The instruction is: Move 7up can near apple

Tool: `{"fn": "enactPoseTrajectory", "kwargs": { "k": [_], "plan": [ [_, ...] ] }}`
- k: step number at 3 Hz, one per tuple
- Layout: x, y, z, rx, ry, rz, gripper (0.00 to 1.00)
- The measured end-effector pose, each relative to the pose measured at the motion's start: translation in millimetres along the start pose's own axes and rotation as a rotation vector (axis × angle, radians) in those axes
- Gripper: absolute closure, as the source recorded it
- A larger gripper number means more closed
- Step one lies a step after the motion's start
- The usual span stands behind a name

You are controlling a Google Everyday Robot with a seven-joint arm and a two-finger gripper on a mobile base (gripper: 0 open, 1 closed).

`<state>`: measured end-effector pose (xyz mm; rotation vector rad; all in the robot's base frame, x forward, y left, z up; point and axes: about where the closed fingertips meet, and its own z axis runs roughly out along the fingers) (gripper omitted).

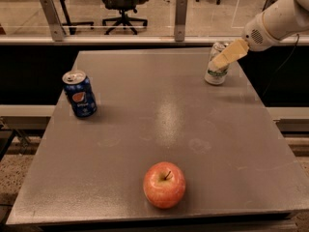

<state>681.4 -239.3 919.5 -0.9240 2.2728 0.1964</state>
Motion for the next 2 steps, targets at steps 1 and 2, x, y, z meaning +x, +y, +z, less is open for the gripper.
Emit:
{"fn": "enactPoseTrajectory", "kwargs": {
  "k": [1,2],
  "plan": [
    [1.2,-6.1,10.7,-0.009,-0.007,0.005,0.17],
    [2.4,-8.5,17.0,-0.021,-0.014,0.004,0.39]
  ]
}}
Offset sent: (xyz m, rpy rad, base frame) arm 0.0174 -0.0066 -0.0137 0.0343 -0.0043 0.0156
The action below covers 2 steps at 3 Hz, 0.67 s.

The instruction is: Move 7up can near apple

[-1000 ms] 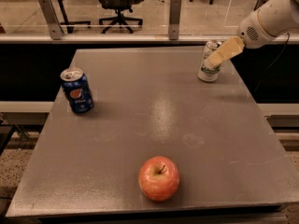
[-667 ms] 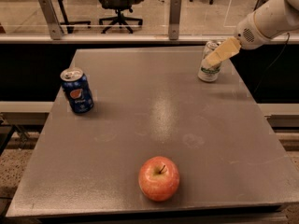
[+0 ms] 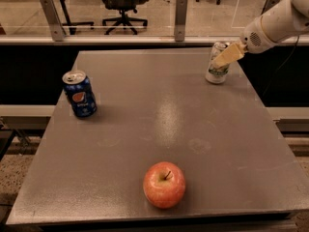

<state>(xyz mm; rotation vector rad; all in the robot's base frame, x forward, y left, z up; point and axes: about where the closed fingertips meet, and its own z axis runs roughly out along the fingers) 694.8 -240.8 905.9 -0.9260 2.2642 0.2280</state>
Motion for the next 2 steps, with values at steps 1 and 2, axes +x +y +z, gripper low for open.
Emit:
{"fn": "enactPoseTrajectory", "kwargs": {
  "k": [1,2],
  "plan": [
    [-2,2,2,-0.019,-0.016,-0.007,0.64],
    [-8,18,-7,-0.054,-0.057,-0.045,0.87]
  ]
}}
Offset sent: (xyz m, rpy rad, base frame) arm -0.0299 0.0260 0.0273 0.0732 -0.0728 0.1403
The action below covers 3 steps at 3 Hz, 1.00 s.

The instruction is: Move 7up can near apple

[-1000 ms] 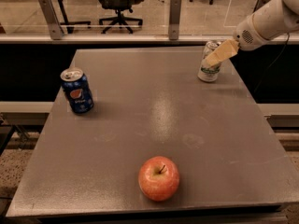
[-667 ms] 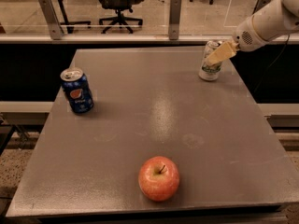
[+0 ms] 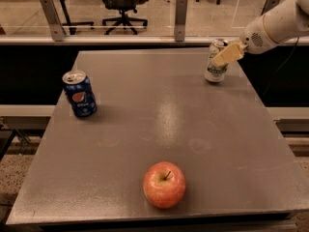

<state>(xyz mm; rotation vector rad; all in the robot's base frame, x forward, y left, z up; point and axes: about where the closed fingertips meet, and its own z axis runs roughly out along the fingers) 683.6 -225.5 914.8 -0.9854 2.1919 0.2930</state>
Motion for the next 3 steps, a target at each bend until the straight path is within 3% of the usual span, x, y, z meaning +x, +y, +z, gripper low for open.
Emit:
{"fn": "enactPoseTrajectory", "kwargs": {
  "k": [1,3],
  "plan": [
    [-7,27,-15,-0.053,-0.042,-0.041,1.0],
    [-10,113,-54,-0.213,-0.1,-0.128,1.0]
  ]
}}
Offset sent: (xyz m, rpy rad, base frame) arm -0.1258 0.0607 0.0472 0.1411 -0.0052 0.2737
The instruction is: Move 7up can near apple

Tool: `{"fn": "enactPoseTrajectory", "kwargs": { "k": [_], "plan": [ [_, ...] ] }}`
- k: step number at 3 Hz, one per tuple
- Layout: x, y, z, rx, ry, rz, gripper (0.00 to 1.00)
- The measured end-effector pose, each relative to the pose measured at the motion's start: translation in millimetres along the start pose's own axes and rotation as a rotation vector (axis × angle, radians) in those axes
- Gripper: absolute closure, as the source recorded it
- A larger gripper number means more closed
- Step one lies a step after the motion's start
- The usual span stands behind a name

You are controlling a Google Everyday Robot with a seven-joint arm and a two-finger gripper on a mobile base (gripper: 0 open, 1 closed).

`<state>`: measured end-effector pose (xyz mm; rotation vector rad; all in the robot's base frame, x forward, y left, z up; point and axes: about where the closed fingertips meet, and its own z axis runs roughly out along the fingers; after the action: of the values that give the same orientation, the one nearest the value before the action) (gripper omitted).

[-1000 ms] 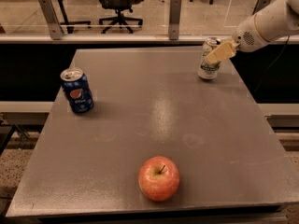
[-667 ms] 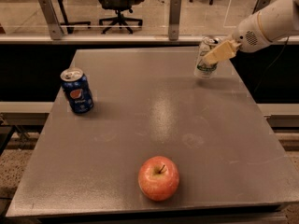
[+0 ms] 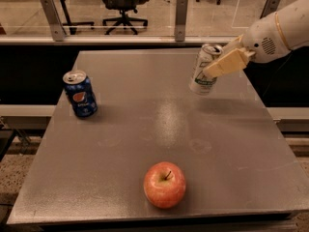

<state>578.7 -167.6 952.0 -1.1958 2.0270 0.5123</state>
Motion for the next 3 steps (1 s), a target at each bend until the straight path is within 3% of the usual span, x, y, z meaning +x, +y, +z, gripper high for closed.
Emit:
{"fn": "enactPoseTrajectory", "kwargs": {
  "k": [1,3],
  "plan": [
    [0,43,-2,-0.066,0.009,-0.063,1.0],
    [22,102,10,-0.172,0.06,-0.133,1.0]
  ]
}}
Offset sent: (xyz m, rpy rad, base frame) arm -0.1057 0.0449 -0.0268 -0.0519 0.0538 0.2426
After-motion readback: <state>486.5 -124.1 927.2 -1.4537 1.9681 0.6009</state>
